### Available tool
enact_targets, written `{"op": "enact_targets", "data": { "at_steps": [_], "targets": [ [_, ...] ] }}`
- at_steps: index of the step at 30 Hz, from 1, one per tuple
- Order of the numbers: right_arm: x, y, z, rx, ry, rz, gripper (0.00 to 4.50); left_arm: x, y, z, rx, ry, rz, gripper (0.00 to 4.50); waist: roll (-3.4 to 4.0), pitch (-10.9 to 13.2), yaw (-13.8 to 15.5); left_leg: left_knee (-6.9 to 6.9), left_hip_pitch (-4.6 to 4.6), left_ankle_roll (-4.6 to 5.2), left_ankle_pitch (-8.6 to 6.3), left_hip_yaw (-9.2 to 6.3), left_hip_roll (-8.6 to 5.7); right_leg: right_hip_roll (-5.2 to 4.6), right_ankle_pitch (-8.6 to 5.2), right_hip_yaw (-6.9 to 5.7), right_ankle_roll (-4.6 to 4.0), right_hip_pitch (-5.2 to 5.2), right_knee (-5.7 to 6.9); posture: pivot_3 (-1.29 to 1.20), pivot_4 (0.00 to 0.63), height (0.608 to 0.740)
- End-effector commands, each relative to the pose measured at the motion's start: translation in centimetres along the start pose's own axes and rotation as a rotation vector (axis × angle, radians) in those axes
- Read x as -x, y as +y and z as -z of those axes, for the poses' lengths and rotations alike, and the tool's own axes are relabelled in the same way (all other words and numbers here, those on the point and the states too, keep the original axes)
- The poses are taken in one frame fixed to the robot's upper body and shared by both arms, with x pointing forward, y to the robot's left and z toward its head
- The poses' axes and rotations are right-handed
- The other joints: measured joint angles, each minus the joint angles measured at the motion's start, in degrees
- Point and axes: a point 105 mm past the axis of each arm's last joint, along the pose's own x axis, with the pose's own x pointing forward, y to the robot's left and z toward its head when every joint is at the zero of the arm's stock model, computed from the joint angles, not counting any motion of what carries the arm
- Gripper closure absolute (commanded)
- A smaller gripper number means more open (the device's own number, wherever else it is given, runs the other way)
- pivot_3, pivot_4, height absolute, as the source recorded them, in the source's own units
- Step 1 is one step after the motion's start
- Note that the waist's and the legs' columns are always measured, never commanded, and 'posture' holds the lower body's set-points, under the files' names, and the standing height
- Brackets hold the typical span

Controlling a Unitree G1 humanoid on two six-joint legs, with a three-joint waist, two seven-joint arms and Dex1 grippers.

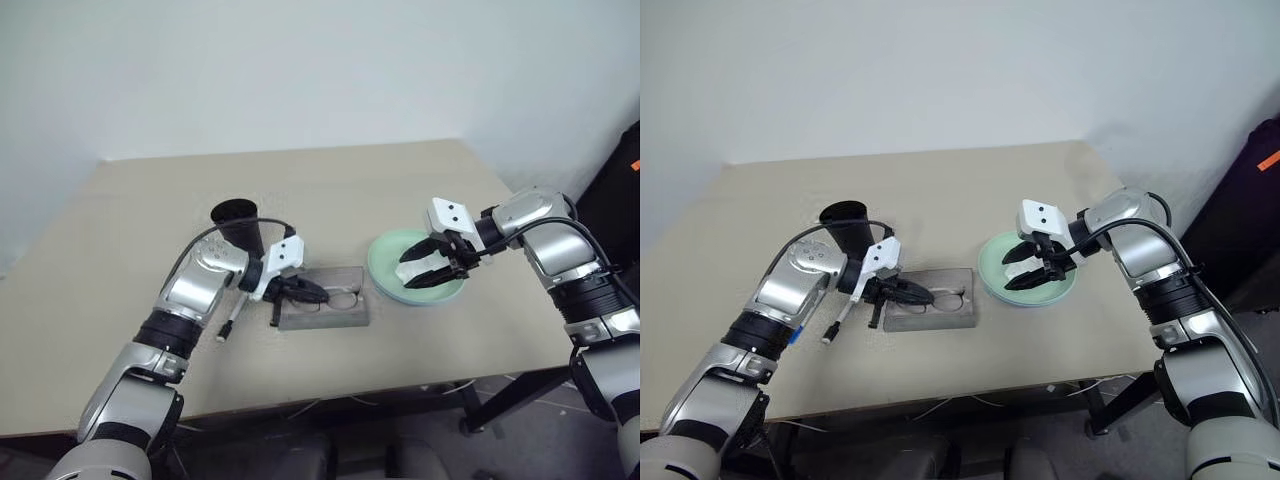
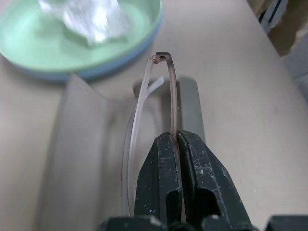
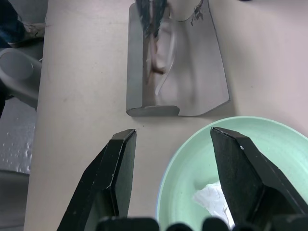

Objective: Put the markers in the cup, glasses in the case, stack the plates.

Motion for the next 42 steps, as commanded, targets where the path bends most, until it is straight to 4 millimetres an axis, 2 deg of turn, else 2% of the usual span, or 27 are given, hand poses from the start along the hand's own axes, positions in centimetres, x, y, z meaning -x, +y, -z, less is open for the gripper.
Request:
{"op": "enact_targets", "data": {
  "at_steps": [1, 17, 29, 33, 42],
  "targets": [
    [0.6, -0.3, -1.4, 0.049, -0.026, 0.023, 1.83, 0.1, 0.2, 0.2, -0.017, 0.016, -0.018, 4.47, 0.0, 0.0, 0.0, 0.01, 0.0, 0.0, 0.0, 0.0, 0.0, 0.0, 0.0, 0.0, 0.0, 0.01, 0.0, 0.0, 0.0, 0.74],
    [0.4, -0.3, -1.2, 0.043, -0.024, 0.035, 1.83, -0.2, -1.2, 0.6, 0.08, 0.02, 0.077, 4.47, 0.0, -0.01, -0.05, -0.01, 0.01, 0.01, 0.01, 0.0, -0.01, -0.01, 0.01, 0.0, 0.02, 0.02, 0.0, 0.0, 0.0, 0.74],
    [0.3, -0.4, -1.2, 0.045, -0.024, 0.034, 1.83, -0.7, 0.2, 0.5, 0.042, 0.01, -0.003, 4.47, 0.0, -0.02, 0.07, 0.02, 0.02, 0.01, 0.01, -0.02, -0.01, -0.02, 0.01, -0.01, 0.02, 0.06, -0.01, 0.0, 0.0, 0.74],
    [0.3, -0.3, -1.3, 0.046, -0.025, 0.032, 1.83, -0.9, 0.5, 0.3, 0.012, 0.005, -0.02, 3.5, -0.01, -0.02, 0.04, 0.04, 0.01, 0.02, 0.01, -0.01, -0.01, -0.01, 0.03, 0.0, 0.04, 0.04, -0.01, 0.0, 0.0, 0.74],
    [0.2, -0.3, -1.3, 0.046, -0.025, 0.029, 1.83, -0.5, 1.5, -1.4, -0.054, -0.045, -0.063, 3.5, -0.01, -0.01, 0.03, 0.03, -0.01, 0.02, 0.01, -0.01, -0.01, -0.01, 0.03, 0.01, 0.05, 0.02, -0.01, 0.0, 0.0, 0.74]
  ]
}}
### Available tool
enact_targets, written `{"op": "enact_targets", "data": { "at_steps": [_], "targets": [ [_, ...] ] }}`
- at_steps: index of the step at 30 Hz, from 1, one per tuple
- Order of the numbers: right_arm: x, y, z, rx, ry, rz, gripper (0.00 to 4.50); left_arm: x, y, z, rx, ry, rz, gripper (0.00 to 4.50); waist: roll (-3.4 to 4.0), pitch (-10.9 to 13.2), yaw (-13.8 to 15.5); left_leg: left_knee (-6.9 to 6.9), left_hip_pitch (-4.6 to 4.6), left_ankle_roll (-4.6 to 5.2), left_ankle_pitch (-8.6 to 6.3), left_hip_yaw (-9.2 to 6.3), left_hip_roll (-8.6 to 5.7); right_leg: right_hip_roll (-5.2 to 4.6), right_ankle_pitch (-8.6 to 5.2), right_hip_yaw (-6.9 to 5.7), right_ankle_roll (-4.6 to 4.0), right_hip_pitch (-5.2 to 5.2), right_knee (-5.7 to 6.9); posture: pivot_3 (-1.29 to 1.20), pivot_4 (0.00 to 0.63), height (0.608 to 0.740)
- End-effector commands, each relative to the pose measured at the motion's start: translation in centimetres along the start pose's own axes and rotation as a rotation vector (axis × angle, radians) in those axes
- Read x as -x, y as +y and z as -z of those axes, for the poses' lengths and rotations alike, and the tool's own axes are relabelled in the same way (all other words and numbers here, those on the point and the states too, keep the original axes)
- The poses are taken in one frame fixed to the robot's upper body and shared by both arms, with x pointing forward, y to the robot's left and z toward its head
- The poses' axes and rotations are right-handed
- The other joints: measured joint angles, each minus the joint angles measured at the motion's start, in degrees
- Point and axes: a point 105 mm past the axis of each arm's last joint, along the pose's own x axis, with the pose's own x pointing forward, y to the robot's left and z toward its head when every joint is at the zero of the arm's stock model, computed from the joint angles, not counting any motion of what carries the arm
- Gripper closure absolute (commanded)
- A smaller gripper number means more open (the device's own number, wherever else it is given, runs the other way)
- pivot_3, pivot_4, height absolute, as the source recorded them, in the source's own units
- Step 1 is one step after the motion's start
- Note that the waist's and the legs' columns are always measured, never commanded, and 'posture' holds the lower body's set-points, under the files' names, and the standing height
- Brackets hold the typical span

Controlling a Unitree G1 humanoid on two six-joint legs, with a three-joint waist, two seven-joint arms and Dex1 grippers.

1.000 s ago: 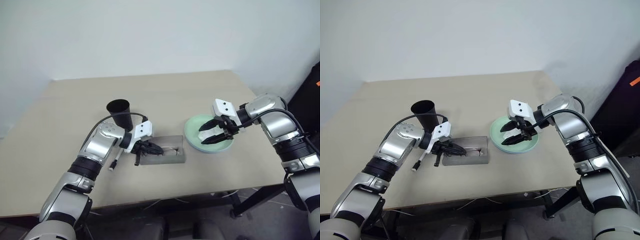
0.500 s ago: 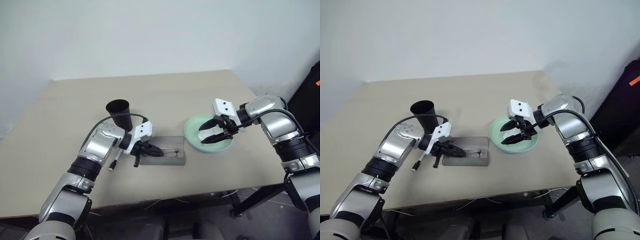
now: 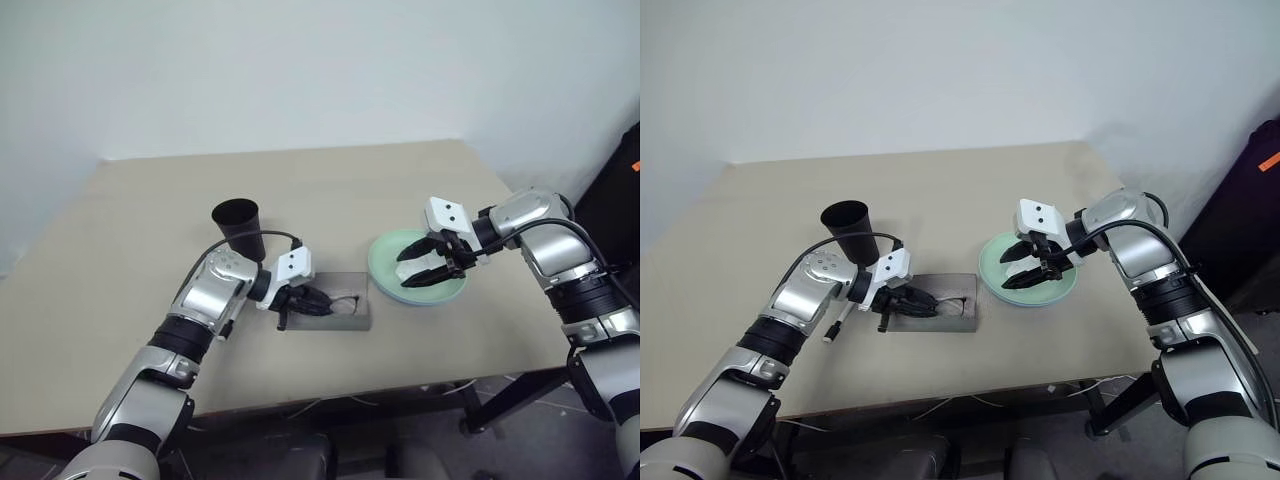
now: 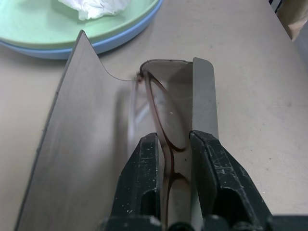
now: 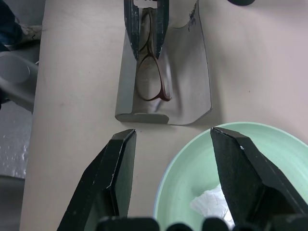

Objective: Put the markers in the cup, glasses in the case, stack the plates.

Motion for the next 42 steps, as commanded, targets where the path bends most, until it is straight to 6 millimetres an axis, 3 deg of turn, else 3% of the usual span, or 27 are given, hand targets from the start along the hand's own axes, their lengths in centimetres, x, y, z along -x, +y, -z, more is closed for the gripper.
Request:
{"op": "enact_targets", "data": {
  "at_steps": [1, 9, 15, 18, 20, 26, 30, 42],
  "targets": [
    [0.5, -0.2, -1.1, 0.043, -0.017, 0.018, 1.83, 1.0, 1.4, -2.5, -0.087, -0.058, -0.059, 3.5, 0.0, 0.0, 0.0, 0.01, 0.0, 0.0, 0.0, 0.0, 0.0, 0.0, 0.0, 0.0, 0.0, 0.0, 0.0, 0.0, 0.0, 0.74],
    [0.4, -0.2, -1.3, 0.046, -0.021, 0.014, 1.83, 1.3, 2.4, -3.8, -0.134, -0.099, -0.108, 3.5, -0.01, 0.0, 0.01, 0.01, 0.0, 0.0, 0.0, 0.01, -0.01, -0.01, 0.0, -0.01, 0.02, 0.01, 0.0, 0.0, 0.0, 0.74],
    [0.4, -0.2, -1.4, 0.047, -0.019, 0.014, 1.83, 2.6, 3.6, -5.8, -0.149, -0.153, -0.153, 3.5, -0.02, 0.0, 0.0, 0.02, 0.0, 0.01, 0.01, -0.01, -0.01, 0.0, 0.01, -0.03, 0.02, 0.02, 0.0, 0.0, 0.0, 0.74],
    [0.3, -0.3, -1.5, 0.05, -0.022, 0.014, 1.83, 3.4, 4.7, -6.5, -0.132, -0.18, -0.205, 4.07, -0.02, 0.0, 0.0, 0.04, 0.0, 0.01, 0.01, -0.01, -0.02, 0.0, 0.02, -0.03, 0.03, 0.05, 0.0, 0.0, 0.0, 0.74],
    [0.4, -0.3, -1.6, 0.052, -0.024, 0.016, 1.83, 3.7, 5.2, -6.4, -0.135, -0.173, -0.242, 4.47, -0.02, 0.0, -0.04, 0.04, 0.0, 0.02, 0.01, -0.01, -0.03, 0.0, 0.02, -0.04, 0.04, 0.06, 0.0, 0.0, 0.0, 0.74],
    [0.5, -0.5, -1.6, 0.051, -0.024, 0.025, 1.83, 3.9, 6.7, -4.6, -0.119, -0.104, -0.349, 4.47, -0.02, 0.0, -0.02, 0.04, 0.0, 0.02, 0.01, 0.0, -0.03, 0.0, 0.03, -0.03, 0.06, 0.11, 0.0, 0.0, 0.0, 0.74],
    [0.6, -0.5, -1.7, 0.052, -0.027, 0.026, 1.83, 3.3, 6.8, -2.0, -0.103, -0.011, -0.374, 4.47, -0.03, 0.0, -0.01, 0.06, 0.0, 0.03, 0.02, 0.0, -0.06, -0.01, 0.05, -0.03, 0.1, 0.11, 0.0, 0.0, 0.0, 0.74],
    [0.5, -0.3, -1.8, 0.056, -0.031, 0.02, 1.83, 1.8, 3.7, -0.3, -0.087, 0.038, -0.219, 4.47, -0.04, -0.01, -0.02, 0.06, 0.0, 0.03, 0.02, 0.0, -0.07, -0.02, 0.06, -0.02, 0.11, 0.07, 0.0, 0.0, 0.0, 0.74]
  ]
}}
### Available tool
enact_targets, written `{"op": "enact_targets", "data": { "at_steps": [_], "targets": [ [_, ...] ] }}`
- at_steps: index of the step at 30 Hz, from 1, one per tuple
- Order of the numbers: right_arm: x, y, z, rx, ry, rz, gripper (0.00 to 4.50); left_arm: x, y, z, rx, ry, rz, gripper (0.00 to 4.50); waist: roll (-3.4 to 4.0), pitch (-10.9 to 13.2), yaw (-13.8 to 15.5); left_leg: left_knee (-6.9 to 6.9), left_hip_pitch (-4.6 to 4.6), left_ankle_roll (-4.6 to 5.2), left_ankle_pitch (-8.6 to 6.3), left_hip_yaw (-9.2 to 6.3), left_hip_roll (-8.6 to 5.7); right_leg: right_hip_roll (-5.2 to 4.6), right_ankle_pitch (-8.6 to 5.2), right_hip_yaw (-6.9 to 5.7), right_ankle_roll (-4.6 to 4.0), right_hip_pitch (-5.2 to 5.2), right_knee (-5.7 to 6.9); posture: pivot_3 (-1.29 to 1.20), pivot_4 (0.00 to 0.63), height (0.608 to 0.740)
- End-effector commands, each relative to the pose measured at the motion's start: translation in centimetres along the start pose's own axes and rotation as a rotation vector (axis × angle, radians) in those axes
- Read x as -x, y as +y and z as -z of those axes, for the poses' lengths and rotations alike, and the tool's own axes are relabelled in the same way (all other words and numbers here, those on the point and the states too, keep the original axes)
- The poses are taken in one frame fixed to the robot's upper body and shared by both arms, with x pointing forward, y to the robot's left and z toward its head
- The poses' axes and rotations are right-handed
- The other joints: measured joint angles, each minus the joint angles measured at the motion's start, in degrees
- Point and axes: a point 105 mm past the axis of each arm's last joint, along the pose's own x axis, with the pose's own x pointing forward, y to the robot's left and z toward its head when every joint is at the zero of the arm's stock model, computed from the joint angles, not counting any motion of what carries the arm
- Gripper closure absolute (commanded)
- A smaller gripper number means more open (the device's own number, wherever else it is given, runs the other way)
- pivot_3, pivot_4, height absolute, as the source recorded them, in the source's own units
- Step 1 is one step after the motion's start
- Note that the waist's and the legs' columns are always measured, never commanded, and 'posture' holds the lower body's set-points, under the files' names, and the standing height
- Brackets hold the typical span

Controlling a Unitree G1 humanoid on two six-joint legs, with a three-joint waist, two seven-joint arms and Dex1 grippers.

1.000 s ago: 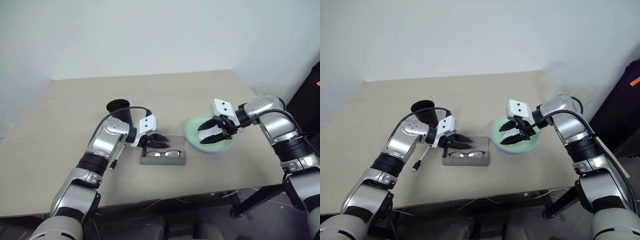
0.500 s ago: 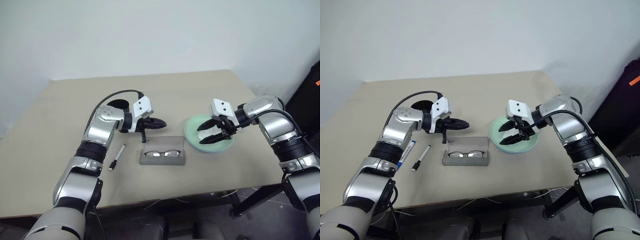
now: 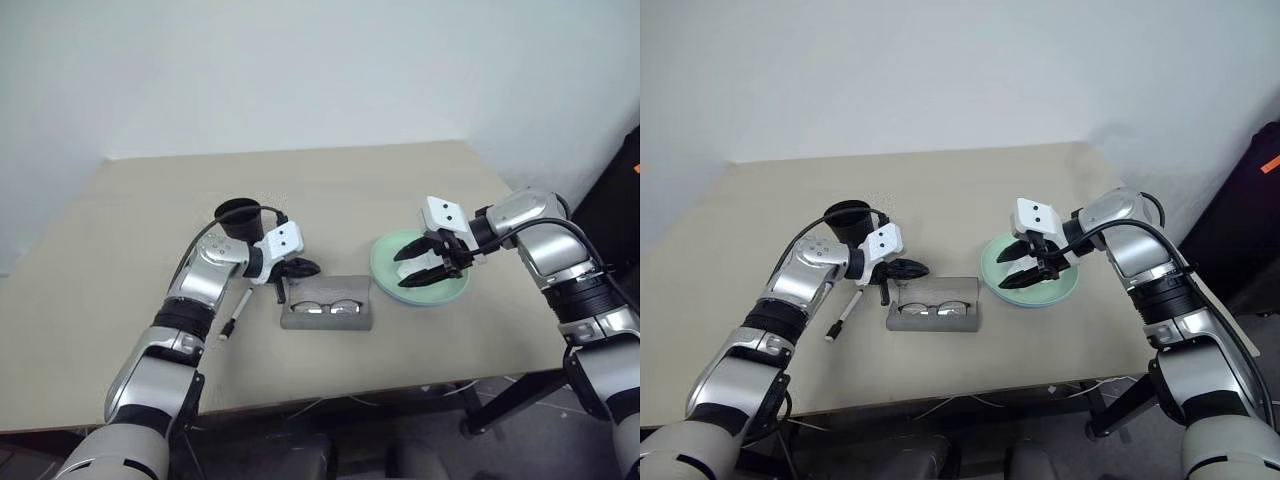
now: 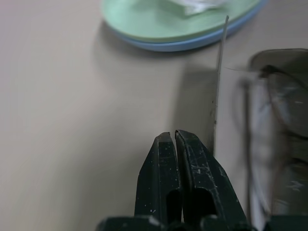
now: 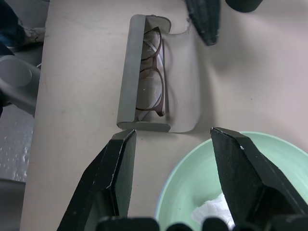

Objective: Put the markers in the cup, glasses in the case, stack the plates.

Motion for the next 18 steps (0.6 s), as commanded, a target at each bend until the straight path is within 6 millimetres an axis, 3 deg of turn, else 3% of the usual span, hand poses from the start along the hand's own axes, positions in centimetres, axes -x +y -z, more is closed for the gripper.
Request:
{"op": "enact_targets", "data": {
  "at_steps": [1, 10, 15, 18],
  "targets": [
    [0.8, -0.3, -1.5, 0.056, -0.022, 0.025, 1.83, 0.4, -0.8, -0.4, -0.03, 0.01, 0.051, 4.47, 0.0, 0.0, 0.0, 0.0, 0.0, 0.0, 0.0, 0.0, 0.0, 0.0, 0.0, 0.0, 0.0, -0.01, 0.0, 0.0, 0.0, 0.74],
    [0.6, -0.3, -1.6, 0.058, -0.026, 0.025, 1.83, 1.2, -4.1, 0.0, -0.044, 0.066, 0.185, 4.47, 0.0, 0.0, -0.1, -0.05, -0.01, 0.0, 0.0, 0.01, 0.02, 0.0, 0.0, 0.05, 0.0, -0.07, 0.0, 0.0, 0.0, 0.74],
    [0.6, -0.4, -1.6, 0.06, -0.027, 0.027, 1.83, 1.4, -4.8, 0.8, -0.048, 0.096, 0.188, 4.47, 0.01, -0.01, -0.08, -0.06, 0.01, -0.01, 0.0, 0.0, 0.03, 0.01, 0.0, 0.05, -0.01, -0.07, 0.0, 0.0, 0.0, 0.74],
    [0.6, -0.4, -1.6, 0.059, -0.028, 0.028, 1.83, 1.8, -4.6, 0.0, -0.043, 0.061, 0.154, 4.47, 0.01, -0.01, -0.08, -0.07, 0.01, -0.01, 0.0, 0.0, 0.03, 0.0, 0.0, 0.07, -0.01, -0.07, 0.0, 0.0, 0.0, 0.74]
  ]
}}
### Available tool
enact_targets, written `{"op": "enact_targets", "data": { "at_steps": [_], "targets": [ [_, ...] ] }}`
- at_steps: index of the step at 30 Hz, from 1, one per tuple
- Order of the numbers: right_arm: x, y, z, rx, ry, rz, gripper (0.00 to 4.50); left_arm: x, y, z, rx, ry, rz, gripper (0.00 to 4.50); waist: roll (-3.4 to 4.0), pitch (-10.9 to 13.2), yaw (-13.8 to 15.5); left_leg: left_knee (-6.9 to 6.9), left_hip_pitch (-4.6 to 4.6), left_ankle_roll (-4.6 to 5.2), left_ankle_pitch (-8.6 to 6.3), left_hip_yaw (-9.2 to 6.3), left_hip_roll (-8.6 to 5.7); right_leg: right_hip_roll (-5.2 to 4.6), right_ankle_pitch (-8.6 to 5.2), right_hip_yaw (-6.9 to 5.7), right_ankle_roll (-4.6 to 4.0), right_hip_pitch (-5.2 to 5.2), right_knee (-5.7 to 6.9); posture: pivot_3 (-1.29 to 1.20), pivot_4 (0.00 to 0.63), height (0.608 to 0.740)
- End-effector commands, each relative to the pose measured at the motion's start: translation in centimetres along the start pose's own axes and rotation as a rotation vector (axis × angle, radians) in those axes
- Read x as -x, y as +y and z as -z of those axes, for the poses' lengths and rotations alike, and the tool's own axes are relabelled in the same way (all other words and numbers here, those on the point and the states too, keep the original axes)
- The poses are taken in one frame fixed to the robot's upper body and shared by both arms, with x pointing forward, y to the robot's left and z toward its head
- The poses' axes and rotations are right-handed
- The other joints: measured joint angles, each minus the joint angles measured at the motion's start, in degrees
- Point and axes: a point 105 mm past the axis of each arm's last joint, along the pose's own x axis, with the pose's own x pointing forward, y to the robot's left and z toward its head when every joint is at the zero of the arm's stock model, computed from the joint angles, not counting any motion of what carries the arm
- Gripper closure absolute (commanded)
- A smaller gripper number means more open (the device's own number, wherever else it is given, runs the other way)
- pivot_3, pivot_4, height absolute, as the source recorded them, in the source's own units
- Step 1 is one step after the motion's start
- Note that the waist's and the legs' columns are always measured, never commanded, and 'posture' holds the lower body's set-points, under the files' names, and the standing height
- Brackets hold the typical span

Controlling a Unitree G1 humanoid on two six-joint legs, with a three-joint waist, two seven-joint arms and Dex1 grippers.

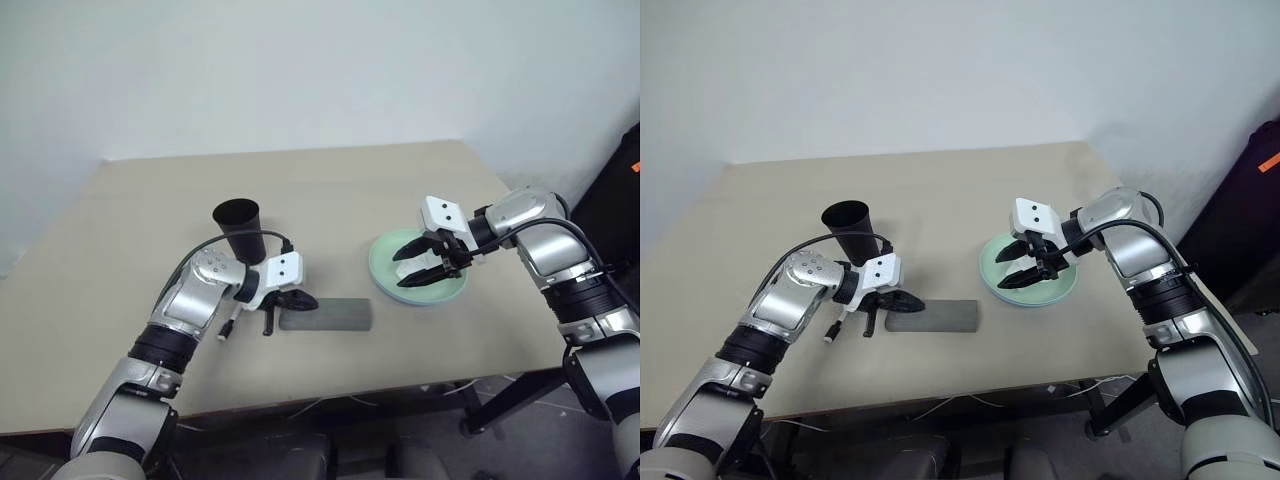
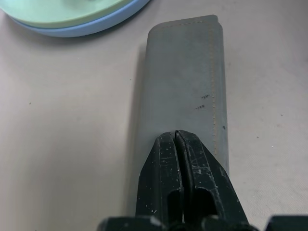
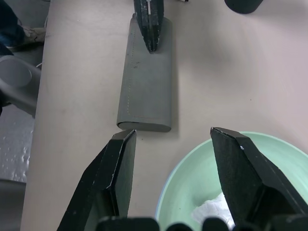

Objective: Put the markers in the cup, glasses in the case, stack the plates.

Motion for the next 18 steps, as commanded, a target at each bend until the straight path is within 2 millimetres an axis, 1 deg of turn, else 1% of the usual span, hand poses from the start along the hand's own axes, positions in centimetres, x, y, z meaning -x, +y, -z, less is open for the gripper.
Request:
{"op": "enact_targets", "data": {
  "at_steps": [1, 4, 7, 10, 13, 14, 16, 17, 18],
  "targets": [
    [0.7, -0.4, -1.4, 0.051, -0.025, 0.029, 1.83, 0.6, 0.1, -0.9, 0.007, -0.039, -0.026, 4.47, 0.0, 0.0, -0.01, 0.0, 0.0, 0.0, 0.0, 0.0, 0.0, 0.0, 0.0, 0.01, 0.0, -0.01, 0.0, 0.0, 0.0, 0.74],
    [0.8, -0.4, -1.3, 0.048, -0.023, 0.028, 1.83, 1.8, 1.2, -2.2, 0.026, -0.092, -0.114, 4.47, -0.01, 0.01, 0.0, 0.0, -0.01, 0.0, 0.0, -0.01, 0.0, 0.01, 0.0, 0.0, 0.0, -0.03, 0.0, 0.0, 0.0, 0.74],
    [0.8, -0.4, -1.2, 0.047, -0.021, 0.027, 1.83, 3.4, 2.7, -2.2, 0.083, -0.064, -0.257, 4.47, -0.01, 0.01, 0.0, 0.0, -0.01, 0.0, 0.0, -0.02, 0.02, 0.02, 0.0, 0.0, 0.0, -0.03, 0.0, 0.0, 0.0, 0.74],
    [0.8, -0.4, -1.2, 0.045, -0.019, 0.025, 1.83, 4.6, 3.2, -1.6, 0.183, -0.033, -0.371, 4.47, -0.01, 0.01, -0.04, 0.0, -0.01, 0.0, 0.0, -0.02, 0.02, 0.02, 0.0, 0.0, 0.0, -0.03, 0.0, 0.0, 0.0, 0.74],
    [0.8, -0.4, -1.1, 0.044, -0.016, 0.023, 1.83, 5.9, 3.3, -0.6, 0.268, 0.032, -0.488, 4.47, -0.01, 0.01, -0.1, -0.02, -0.01, 0.0, 0.0, 0.0, 0.01, 0.01, 0.0, 0.02, 0.01, -0.04, 0.0, 0.0, 0.0, 0.74],
    [0.8, -0.5, -1.1, 0.043, -0.015, 0.023, 1.83, 6.5, 3.2, -0.1, 0.343, 0.03, -0.53, 4.47, -0.01, 0.01, -0.11, -0.03, -0.01, 0.0, 0.0, 0.0, 0.01, 0.01, 0.0, 0.02, 0.01, -0.05, 0.0, 0.0, 0.0, 0.74],
    [0.8, -0.5, -1.1, 0.044, -0.014, 0.023, 1.83, 7.3, 2.8, 0.5, 0.437, 0.034, -0.587, 4.47, -0.01, 0.01, -0.1, -0.05, -0.01, 0.0, 0.0, -0.01, 0.02, 0.02, 0.0, 0.02, 0.01, -0.07, 0.0, 0.0, 0.0, 0.74],
    [0.8, -0.5, -1.2, 0.043, -0.015, 0.024, 1.83, 7.8, 2.5, 1.0, 0.472, 0.058, -0.62, 4.11, -0.01, 0.01, -0.08, -0.05, -0.01, 0.0, 0.0, -0.01, 0.02, 0.03, 0.0, 0.01, 0.01, -0.07, 0.0, 0.0, 0.0, 0.74],
    [0.8, -0.6, -1.2, 0.041, -0.016, 0.024, 1.83, 8.1, 2.2, 1.6, 0.508, 0.082, -0.65, 3.9, -0.01, 0.01, -0.08, -0.04, -0.01, 0.0, 0.0, -0.02, 0.03, 0.03, 0.0, 0.01, 0.0, -0.07, 0.01, 0.0, 0.0, 0.74]
  ]
}}
